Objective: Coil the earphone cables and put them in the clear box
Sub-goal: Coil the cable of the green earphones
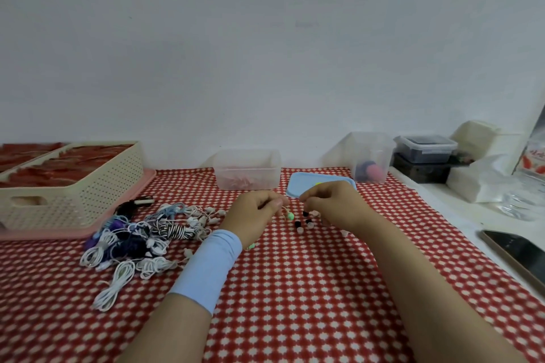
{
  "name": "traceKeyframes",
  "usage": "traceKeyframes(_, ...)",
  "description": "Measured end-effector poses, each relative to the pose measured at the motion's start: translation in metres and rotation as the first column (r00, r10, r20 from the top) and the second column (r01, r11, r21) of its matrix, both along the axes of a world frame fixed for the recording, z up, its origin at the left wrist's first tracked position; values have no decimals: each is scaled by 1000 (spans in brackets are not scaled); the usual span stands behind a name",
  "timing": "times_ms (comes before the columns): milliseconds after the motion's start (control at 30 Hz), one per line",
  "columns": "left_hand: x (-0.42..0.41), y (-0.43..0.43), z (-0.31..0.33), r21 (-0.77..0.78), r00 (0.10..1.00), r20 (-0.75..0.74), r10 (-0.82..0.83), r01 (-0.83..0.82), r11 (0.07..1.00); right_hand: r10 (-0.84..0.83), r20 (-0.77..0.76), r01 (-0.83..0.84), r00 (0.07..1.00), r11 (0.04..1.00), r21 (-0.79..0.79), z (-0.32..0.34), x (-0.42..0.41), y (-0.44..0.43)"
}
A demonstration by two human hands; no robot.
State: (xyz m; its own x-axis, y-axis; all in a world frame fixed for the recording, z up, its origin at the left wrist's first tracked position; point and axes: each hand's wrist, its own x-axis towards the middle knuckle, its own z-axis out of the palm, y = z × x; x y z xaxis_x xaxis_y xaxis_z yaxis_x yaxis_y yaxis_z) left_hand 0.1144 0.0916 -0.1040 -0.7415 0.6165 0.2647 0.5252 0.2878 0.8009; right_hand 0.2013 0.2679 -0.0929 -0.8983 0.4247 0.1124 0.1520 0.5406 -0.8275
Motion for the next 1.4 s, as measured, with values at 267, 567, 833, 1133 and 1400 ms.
traceKeyframes(267,5,-6,1,11,997,-37,-66,66,998,88,-59,-101,994,950,-297,2,6,-13)
traceKeyframes(567,5,-5,0,225,1000,28,-14,7,974,205,-38,-186,978,770,-610,2,3,-23)
traceKeyframes(833,6,-2,1,-18,998,-32,57,-58,998,155,-126,-200,980,758,-621,4,3,-24)
traceKeyframes(1133,4,3,3,37,993,87,75,-79,996,175,-197,-255,965,811,-526,4,3,-34)
traceKeyframes(1400,6,-1,8,320,957,283,64,-158,934,28,-252,-173,967,802,-572,7,1,-32)
